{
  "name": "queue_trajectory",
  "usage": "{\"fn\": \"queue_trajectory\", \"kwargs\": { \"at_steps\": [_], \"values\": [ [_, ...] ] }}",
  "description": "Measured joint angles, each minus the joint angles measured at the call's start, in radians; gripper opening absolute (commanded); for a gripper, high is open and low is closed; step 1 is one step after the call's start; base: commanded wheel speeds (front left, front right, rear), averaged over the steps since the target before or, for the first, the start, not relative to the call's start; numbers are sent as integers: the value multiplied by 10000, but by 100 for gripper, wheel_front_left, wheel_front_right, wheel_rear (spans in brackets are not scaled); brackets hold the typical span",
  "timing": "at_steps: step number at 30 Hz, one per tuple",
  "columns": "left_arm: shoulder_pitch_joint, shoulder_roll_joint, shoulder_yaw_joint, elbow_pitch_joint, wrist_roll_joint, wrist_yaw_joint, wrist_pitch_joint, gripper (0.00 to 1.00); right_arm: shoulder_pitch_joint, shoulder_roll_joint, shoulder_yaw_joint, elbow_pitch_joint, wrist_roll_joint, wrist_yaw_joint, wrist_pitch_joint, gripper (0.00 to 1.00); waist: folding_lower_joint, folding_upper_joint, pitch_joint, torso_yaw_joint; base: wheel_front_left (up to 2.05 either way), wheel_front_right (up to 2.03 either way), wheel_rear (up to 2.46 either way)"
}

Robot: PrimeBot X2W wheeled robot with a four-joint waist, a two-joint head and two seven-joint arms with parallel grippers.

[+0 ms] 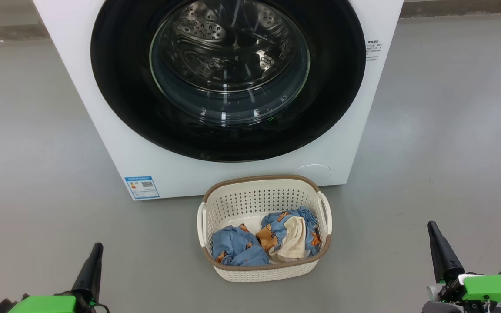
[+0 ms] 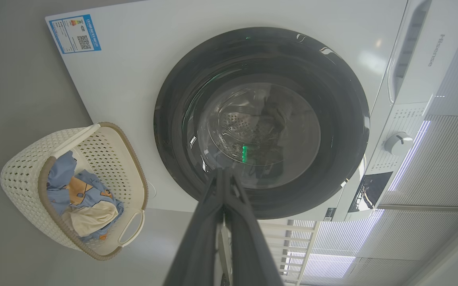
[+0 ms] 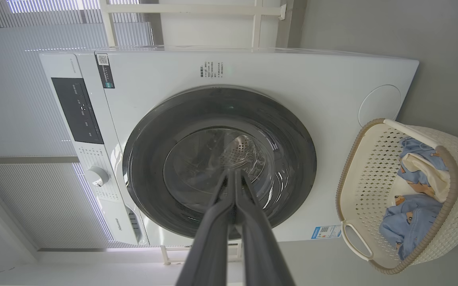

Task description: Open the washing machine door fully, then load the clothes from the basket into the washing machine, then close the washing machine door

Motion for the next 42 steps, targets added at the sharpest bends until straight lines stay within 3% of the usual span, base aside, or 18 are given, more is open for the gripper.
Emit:
{"fn": "queue_trajectory", "kwargs": {
  "at_steps": [8,9,16,42],
  "values": [
    [-1,0,2,0,2,0,2,0,0,0,0,0,0,0,0,0,0,0,0,0,0,0,0],
    [12,-6,-4,23,-4,2,-2,100,9,4,0,27,4,0,-4,100,0,0,0,0,0,0,0],
    [580,-313,-123,685,-6,13,-21,100,532,171,6,729,4,-2,-31,100,0,0,14,-4,0,0,0],
    [392,-293,-226,366,637,12,-740,100,375,159,167,393,-1011,-2,-780,100,2,0,24,-14,0,0,0]
  ]
}}
